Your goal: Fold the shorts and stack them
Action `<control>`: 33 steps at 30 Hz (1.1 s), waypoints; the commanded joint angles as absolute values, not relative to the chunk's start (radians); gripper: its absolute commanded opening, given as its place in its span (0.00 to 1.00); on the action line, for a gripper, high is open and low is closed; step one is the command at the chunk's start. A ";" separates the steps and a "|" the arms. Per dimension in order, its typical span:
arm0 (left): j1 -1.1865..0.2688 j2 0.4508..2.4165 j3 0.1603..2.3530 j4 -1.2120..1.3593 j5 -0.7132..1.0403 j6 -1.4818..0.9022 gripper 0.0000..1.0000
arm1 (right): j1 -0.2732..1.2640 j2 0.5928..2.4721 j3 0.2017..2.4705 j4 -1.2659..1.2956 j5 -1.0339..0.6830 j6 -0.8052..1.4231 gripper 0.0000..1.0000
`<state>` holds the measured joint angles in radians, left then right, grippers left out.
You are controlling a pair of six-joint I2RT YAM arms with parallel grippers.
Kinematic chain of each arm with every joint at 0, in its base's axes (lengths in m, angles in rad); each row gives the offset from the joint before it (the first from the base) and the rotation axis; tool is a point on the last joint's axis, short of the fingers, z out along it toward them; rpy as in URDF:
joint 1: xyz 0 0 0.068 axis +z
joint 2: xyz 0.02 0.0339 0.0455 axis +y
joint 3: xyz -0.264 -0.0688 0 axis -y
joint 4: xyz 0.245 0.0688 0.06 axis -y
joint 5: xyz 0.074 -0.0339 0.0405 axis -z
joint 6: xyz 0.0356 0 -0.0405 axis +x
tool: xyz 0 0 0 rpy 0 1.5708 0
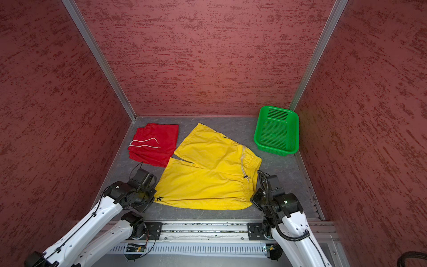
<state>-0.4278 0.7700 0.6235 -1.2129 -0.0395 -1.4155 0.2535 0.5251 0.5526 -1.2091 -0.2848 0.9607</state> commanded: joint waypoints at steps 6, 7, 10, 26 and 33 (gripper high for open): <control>-0.504 0.948 0.914 -1.232 -0.184 -1.195 0.00 | 0.253 0.561 0.718 -1.492 -0.248 0.952 0.00; -0.515 0.979 0.961 -1.235 -0.208 -1.163 0.00 | 0.253 0.585 0.747 -1.509 -0.229 0.943 0.00; -0.528 1.047 1.083 -1.227 -0.264 -1.085 0.00 | 0.253 0.644 0.828 -1.537 -0.189 0.926 0.00; -0.484 1.312 1.467 -1.066 -0.384 -0.775 0.00 | 0.240 0.965 1.126 -1.544 -0.127 0.837 0.00; -0.460 1.390 1.560 -1.004 -0.374 -0.710 0.00 | 0.184 1.032 1.128 -1.521 -0.230 0.771 0.00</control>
<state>-0.4770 1.3682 1.5162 -1.0664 -0.3347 -0.7670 0.2100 1.0256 1.1137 -1.5043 -0.2085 0.8135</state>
